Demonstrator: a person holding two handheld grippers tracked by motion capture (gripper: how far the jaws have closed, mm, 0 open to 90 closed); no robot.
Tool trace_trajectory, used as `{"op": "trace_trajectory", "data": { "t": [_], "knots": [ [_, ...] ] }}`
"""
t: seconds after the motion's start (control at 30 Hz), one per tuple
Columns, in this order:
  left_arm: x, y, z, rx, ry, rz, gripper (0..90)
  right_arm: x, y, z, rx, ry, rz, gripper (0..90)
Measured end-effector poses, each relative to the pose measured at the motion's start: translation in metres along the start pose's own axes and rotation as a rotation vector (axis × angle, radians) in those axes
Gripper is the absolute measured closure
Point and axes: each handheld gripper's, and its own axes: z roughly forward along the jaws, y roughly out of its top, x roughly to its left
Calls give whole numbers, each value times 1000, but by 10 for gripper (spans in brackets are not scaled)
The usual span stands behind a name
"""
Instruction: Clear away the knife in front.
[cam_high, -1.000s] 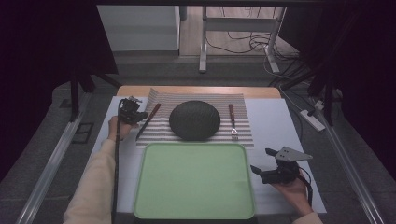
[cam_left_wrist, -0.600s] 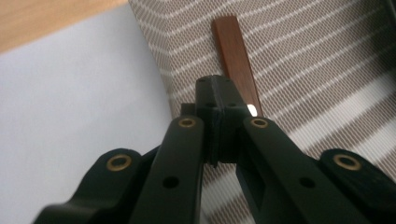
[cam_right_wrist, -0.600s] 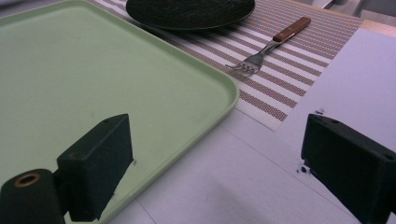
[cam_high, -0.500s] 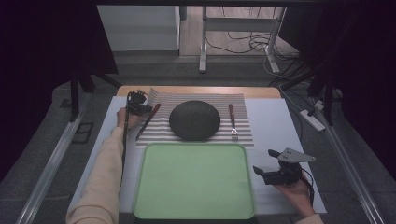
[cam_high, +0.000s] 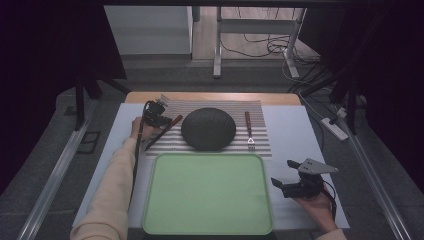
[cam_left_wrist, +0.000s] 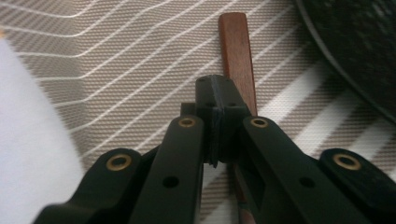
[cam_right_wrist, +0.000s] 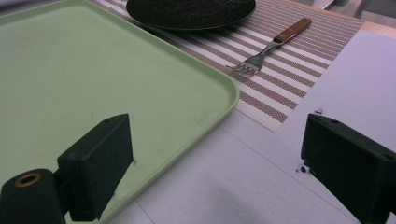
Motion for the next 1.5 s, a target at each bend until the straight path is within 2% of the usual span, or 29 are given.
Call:
{"op": "trace_trajectory", "data": {
  "t": [0.1,0.2,0.27,0.33,0.4,0.47,0.6,0.73,0.97,1.17,1.27,1.33,1.5],
  "knots": [
    [-6,0,-1,11,-3,20,890,0,0,0,-1,2,2,91],
    [-7,-1,-2,15,4,20,880,0,0,1,0,3,0,91],
    [-5,-2,-6,19,21,-4,784,0,0,1,0,3,-1,91],
    [-2,-3,-14,11,22,-19,623,0,0,1,0,2,1,91],
    [-1,-3,-23,2,14,-21,529,-1,0,1,-1,2,0,91],
    [-1,-3,-32,19,-5,-8,400,-1,0,1,2,1,2,91],
    [-8,-1,-40,74,-53,49,303,0,1,3,6,5,-3,92],
    [-16,3,-39,130,-44,78,228,0,2,4,12,4,-7,92],
    [-20,6,-25,220,6,98,234,1,2,6,15,11,-8,92],
    [-22,8,-17,251,24,108,310,1,2,5,17,10,-10,92],
    [-21,8,-15,273,17,113,415,1,1,5,16,10,-8,92],
    [-20,9,-14,281,-5,115,487,1,1,5,19,9,-9,92],
    [-19,11,-14,291,-31,124,609,1,1,5,21,8,-8,92]
  ]
}}
